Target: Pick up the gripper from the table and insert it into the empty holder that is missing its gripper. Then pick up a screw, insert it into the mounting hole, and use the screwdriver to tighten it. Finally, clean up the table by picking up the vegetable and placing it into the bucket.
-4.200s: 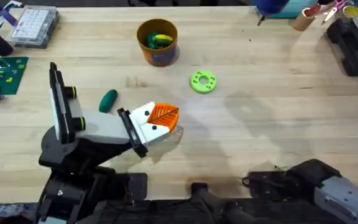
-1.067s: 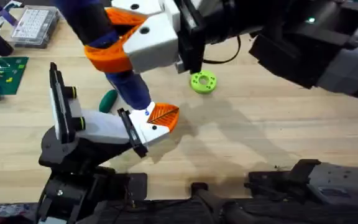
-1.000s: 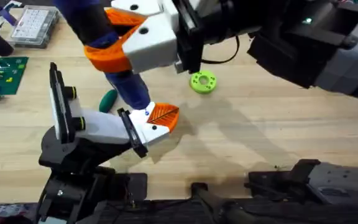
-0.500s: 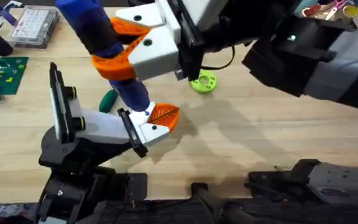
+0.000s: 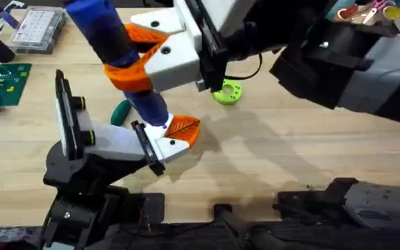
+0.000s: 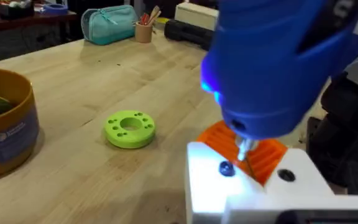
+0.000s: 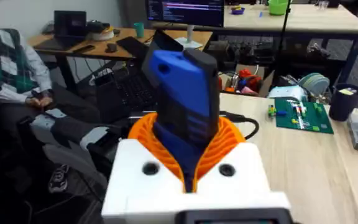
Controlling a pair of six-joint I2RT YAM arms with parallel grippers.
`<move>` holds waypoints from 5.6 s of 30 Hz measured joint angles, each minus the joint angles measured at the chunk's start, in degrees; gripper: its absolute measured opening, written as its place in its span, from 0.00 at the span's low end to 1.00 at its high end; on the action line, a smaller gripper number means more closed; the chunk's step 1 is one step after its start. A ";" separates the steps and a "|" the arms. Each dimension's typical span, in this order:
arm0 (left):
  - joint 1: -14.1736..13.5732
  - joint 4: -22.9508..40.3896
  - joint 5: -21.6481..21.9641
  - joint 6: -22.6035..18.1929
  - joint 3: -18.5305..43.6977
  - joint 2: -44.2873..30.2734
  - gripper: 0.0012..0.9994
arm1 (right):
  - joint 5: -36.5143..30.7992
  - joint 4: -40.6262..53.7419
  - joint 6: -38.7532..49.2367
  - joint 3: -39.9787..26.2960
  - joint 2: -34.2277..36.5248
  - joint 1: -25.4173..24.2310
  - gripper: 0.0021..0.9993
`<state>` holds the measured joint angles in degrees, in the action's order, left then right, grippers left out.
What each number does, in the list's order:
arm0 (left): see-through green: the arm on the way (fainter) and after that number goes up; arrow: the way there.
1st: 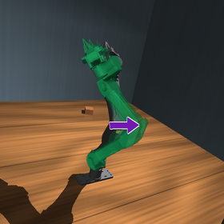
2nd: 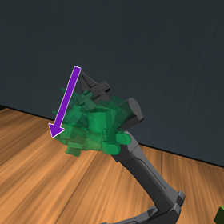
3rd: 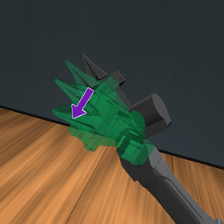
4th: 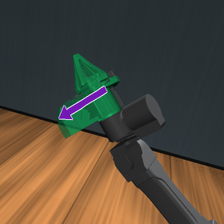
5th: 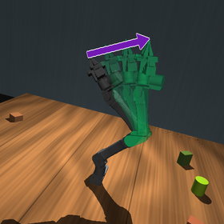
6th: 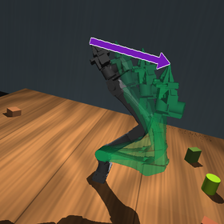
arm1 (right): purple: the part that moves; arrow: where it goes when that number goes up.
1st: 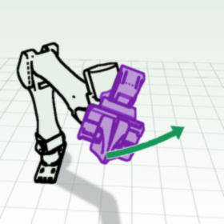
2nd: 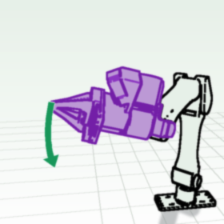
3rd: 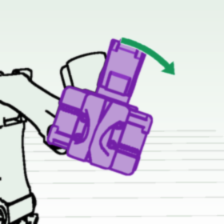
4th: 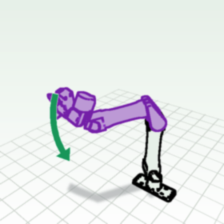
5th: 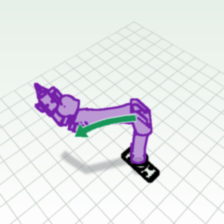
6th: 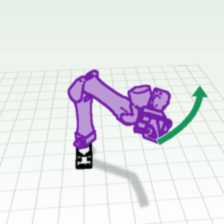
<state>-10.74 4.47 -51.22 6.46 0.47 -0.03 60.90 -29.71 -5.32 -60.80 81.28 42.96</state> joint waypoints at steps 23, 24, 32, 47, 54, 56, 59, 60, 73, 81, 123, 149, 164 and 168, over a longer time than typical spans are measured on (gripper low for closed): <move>0.00 0.00 0.00 0.00 0.00 0.02 0.02 | 0.00 -0.24 0.85 0.11 1.57 0.00 0.05; 0.00 0.00 0.00 0.00 0.00 0.00 0.02 | 0.00 -0.20 0.85 0.11 1.57 0.00 0.05; 0.00 0.04 -0.02 0.06 0.00 -0.02 0.02 | -0.02 1.01 0.85 0.11 1.57 -0.36 0.05; 0.00 0.02 -0.02 0.04 0.00 -0.07 0.02 | 0.02 1.53 0.77 0.16 1.62 -1.41 0.05; 0.00 0.00 -0.02 0.02 0.00 -0.07 0.02 | 0.79 -1.20 -0.88 0.35 1.62 -1.42 0.05; 0.00 0.02 0.00 0.02 0.00 -0.07 0.02 | 0.94 -1.24 -1.12 0.37 1.62 -1.42 0.05; 0.00 0.00 0.00 0.02 0.00 -0.07 0.02 | 0.96 -1.45 -1.28 0.39 1.62 -1.42 0.05; 0.00 0.02 0.00 0.02 0.00 -0.07 0.02 | 0.96 -1.46 -1.34 0.39 1.62 -1.42 0.04; 0.00 0.01 -0.01 0.02 0.00 -0.07 0.02 | 0.90 -1.60 -1.57 0.46 1.62 -1.18 0.05; 0.00 0.02 -0.01 0.02 0.00 -0.07 0.02 | 0.87 -3.92 -1.91 0.53 1.62 -1.18 0.04; 0.00 0.01 -0.02 0.02 0.00 -0.07 0.02 | 0.40 -1.24 -1.72 0.55 1.62 -0.22 0.05; 0.00 0.00 0.00 0.02 0.00 -0.07 0.02 | -0.76 -2.49 -1.53 0.55 1.62 -0.28 0.05; 0.00 0.01 0.00 0.02 0.00 -0.07 0.02 | -1.11 -1.33 -1.53 0.55 1.62 -0.87 0.05; 0.00 0.02 0.00 0.02 0.00 -0.07 0.02 | -1.11 -1.27 -1.53 0.55 1.62 -0.87 0.05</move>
<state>-10.74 4.49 -51.22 6.48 0.47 -0.10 59.79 -30.98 -6.85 -60.25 82.89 42.09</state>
